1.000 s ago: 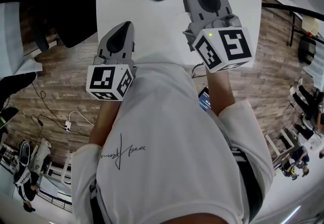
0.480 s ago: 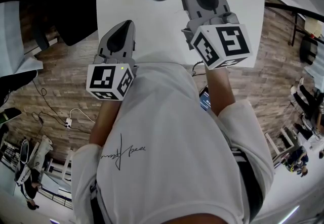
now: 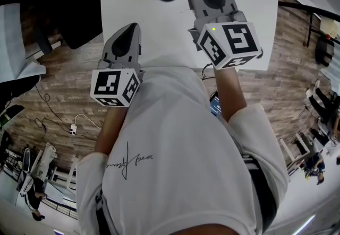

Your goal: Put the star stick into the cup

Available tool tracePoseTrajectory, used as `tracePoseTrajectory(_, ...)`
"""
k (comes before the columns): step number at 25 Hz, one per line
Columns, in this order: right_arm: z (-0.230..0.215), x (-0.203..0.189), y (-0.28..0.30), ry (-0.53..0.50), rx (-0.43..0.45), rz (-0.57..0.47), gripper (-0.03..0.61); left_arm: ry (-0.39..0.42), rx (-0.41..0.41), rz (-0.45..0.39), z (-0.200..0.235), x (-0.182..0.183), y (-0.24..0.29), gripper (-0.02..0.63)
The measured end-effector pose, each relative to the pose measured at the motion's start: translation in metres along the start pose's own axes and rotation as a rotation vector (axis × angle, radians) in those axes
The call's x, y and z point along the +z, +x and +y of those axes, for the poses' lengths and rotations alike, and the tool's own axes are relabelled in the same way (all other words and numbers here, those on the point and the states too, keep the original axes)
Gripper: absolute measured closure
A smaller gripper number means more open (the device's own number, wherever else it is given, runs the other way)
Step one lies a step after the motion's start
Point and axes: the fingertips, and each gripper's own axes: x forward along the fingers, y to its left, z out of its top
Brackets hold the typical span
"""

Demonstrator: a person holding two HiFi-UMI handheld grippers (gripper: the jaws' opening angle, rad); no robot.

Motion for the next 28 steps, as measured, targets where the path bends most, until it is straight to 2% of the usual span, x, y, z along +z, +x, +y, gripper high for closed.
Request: tracePoseTrajectory(28,-0.011,-0.045,0.026,0.015,-0.026,0.083,0.563,-0.003,0.013,0.015,0.006,-0.007,0.001,0.604)
